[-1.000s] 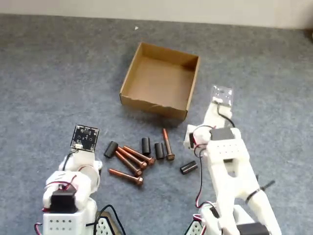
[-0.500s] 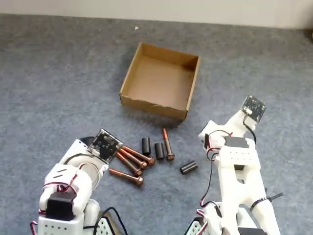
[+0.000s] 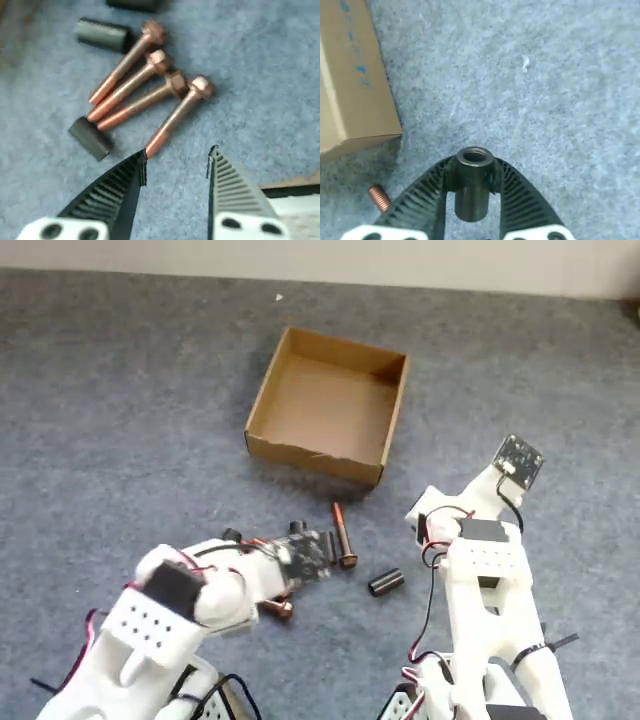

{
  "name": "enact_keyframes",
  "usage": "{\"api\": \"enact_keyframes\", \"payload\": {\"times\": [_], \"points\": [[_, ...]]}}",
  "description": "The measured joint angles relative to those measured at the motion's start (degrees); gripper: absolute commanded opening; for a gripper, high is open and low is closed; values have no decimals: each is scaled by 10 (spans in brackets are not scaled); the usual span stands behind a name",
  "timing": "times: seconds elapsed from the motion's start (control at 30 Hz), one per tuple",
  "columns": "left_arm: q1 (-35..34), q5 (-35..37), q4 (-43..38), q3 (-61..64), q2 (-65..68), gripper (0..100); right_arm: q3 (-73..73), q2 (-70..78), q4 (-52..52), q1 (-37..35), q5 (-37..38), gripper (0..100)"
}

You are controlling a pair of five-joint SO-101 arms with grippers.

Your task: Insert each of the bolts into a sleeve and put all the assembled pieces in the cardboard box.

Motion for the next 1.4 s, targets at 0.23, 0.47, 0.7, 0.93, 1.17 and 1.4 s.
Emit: {"api": "enact_keyframes", "payload": {"times": [0.23, 0.47, 0.7, 0.93, 1.17, 1.4], "points": [[51, -21, -81, 28, 45, 223, 0, 0, 0, 0, 0, 5], [55, -21, -185, 49, 135, 223, 0, 0, 0, 0, 0, 5], [55, -21, -265, 48, 240, 183, 0, 0, 0, 0, 0, 5], [64, -22, -274, 46, 263, 110, 0, 0, 0, 0, 0, 5], [81, -22, -275, 47, 273, 33, 0, 0, 0, 0, 0, 5], [81, -24, -263, 34, 274, 5, 0, 0, 0, 0, 0, 5]]}}
